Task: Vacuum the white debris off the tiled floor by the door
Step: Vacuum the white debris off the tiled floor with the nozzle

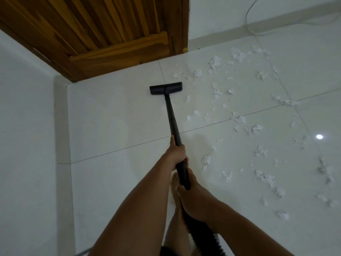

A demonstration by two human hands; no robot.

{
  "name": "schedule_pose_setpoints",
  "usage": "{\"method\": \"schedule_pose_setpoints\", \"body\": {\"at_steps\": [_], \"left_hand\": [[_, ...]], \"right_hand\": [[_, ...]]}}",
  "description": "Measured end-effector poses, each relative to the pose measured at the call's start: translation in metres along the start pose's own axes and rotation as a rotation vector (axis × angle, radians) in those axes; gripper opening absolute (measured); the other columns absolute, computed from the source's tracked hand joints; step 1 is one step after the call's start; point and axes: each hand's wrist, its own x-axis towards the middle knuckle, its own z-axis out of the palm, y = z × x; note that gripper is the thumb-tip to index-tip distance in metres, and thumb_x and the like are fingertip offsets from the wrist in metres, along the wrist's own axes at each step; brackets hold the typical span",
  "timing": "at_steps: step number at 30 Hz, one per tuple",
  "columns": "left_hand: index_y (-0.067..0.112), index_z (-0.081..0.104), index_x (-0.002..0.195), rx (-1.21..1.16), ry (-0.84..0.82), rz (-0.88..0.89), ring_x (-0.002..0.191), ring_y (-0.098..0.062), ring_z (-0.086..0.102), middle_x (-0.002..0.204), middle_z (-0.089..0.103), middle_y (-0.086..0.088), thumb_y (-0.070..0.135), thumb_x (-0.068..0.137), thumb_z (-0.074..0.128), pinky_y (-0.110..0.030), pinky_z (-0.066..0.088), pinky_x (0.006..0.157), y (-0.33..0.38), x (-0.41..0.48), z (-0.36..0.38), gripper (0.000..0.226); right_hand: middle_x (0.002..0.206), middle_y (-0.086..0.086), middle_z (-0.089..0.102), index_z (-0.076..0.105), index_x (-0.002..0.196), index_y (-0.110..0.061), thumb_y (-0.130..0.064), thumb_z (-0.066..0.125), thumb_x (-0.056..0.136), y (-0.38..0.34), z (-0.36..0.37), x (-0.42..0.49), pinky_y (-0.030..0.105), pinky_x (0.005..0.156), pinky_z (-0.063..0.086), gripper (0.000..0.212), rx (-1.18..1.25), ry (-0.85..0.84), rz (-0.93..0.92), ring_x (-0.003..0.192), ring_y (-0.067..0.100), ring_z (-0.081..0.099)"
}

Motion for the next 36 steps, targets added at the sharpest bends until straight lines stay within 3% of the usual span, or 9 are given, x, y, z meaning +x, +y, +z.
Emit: {"method": "schedule_pose_setpoints", "body": {"at_steps": [5,12,17,21,26,31,36], "left_hand": [[0.050,-0.007,0.156,0.008,-0.016,0.003,0.056,-0.015,0.056,0.087,0.059,-0.014,0.026,0.107,0.033,-0.026,0.052,0.047,0.035,0.024,-0.014,0.068],[0.051,-0.006,0.156,0.050,0.005,0.028,0.054,-0.016,0.056,0.079,0.060,-0.011,0.027,0.106,0.034,-0.031,0.055,0.055,0.086,0.063,-0.033,0.068],[0.049,-0.008,0.156,0.088,0.001,0.046,0.055,-0.017,0.057,0.077,0.060,-0.011,0.028,0.106,0.033,-0.032,0.056,0.057,0.102,0.081,-0.038,0.068],[0.050,-0.008,0.155,0.080,0.005,0.051,0.056,-0.017,0.057,0.076,0.060,-0.011,0.029,0.106,0.033,-0.034,0.060,0.064,0.112,0.092,-0.040,0.067],[0.048,-0.010,0.156,0.131,0.010,0.073,0.053,-0.015,0.057,0.075,0.061,-0.011,0.029,0.107,0.031,-0.028,0.053,0.050,0.124,0.102,-0.045,0.067],[0.049,-0.010,0.155,0.126,0.011,0.074,0.053,-0.016,0.057,0.074,0.060,-0.011,0.030,0.107,0.031,-0.031,0.056,0.054,0.136,0.112,-0.047,0.067],[0.050,-0.010,0.156,0.105,0.012,0.062,0.052,-0.015,0.056,0.077,0.061,-0.011,0.030,0.107,0.033,-0.026,0.053,0.047,0.148,0.108,-0.049,0.067]], "right_hand": [[0.113,0.016,0.060,-0.004,0.158,-0.049,-0.025,0.037,0.109,-0.028,-0.010,0.025,0.015,0.036,0.042,0.068,0.071,0.021,-0.009,0.046,0.010,0.056],[0.087,0.017,0.065,-0.005,0.154,-0.059,-0.025,0.038,0.108,-0.070,-0.026,0.067,0.025,0.046,0.051,0.071,0.142,0.029,-0.027,0.049,0.016,0.059],[0.084,0.011,0.063,-0.009,0.157,-0.051,-0.030,0.036,0.110,-0.086,-0.038,0.082,0.015,0.037,0.042,0.069,0.082,0.048,-0.021,0.047,0.010,0.055],[0.083,0.011,0.062,-0.010,0.157,-0.051,-0.031,0.035,0.110,-0.096,-0.046,0.089,0.015,0.036,0.041,0.068,0.071,0.044,-0.003,0.042,0.008,0.053],[0.078,0.010,0.059,-0.010,0.157,-0.052,-0.031,0.035,0.110,-0.106,-0.050,0.103,0.015,0.036,0.041,0.068,0.062,0.048,-0.009,0.041,0.007,0.052],[0.076,0.011,0.059,-0.010,0.155,-0.054,-0.032,0.035,0.110,-0.112,-0.054,0.116,0.019,0.039,0.045,0.068,0.076,0.044,-0.002,0.041,0.009,0.055],[0.077,0.011,0.060,-0.008,0.156,-0.053,-0.029,0.036,0.110,-0.121,-0.062,0.116,0.018,0.038,0.044,0.068,0.073,0.043,-0.009,0.040,0.009,0.054]]}}
